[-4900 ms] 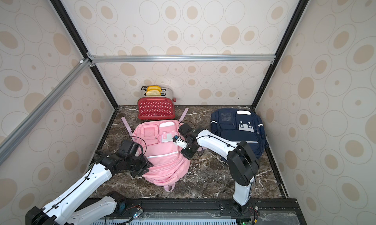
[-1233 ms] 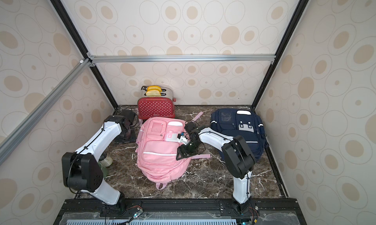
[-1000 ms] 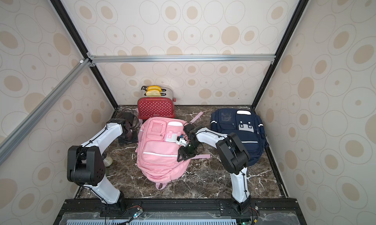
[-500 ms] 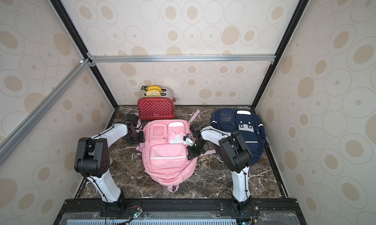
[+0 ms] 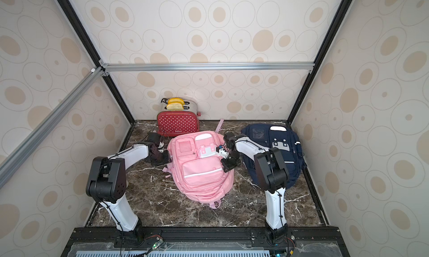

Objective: Zip up the backpack
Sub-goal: Adjust the backpack at the center of the board.

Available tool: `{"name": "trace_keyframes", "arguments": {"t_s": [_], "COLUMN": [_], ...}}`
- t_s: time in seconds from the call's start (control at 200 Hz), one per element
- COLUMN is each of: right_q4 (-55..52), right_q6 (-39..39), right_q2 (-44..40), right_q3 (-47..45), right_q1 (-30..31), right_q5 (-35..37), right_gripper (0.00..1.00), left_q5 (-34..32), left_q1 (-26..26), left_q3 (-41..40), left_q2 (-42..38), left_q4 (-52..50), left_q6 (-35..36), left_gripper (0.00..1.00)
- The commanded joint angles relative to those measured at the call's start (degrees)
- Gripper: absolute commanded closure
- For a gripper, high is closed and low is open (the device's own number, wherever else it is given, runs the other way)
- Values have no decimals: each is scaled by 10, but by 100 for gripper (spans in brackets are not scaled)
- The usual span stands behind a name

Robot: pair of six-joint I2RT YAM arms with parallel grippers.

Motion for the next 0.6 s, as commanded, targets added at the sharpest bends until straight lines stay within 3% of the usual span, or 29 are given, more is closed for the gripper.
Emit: {"name": "trace_keyframes", "arguments": {"t_s": [0.0,0.13,0.275,0.596], "right_q4": [17,19,14,-5], "right_q6": [-34,-30,-24,-5], "right_q2": [5,11,25,67], "right_q3": [-11,-11,9,93], "right_q1": [-4,-5,-12,-57], "right_q5": [57,42,46,43], "right_gripper": [97,96,96,91], "left_q5": [11,35,43,44], "left_q1": [-3,-8,-11,-21], "left_q3": [-2,-4,-24,-87], "left_q2": [33,53,13,-186], "left_q4": [46,74,84,46], "left_q6": [-25,-46,-59,-83], "left_gripper": [69,100,100,100]}}
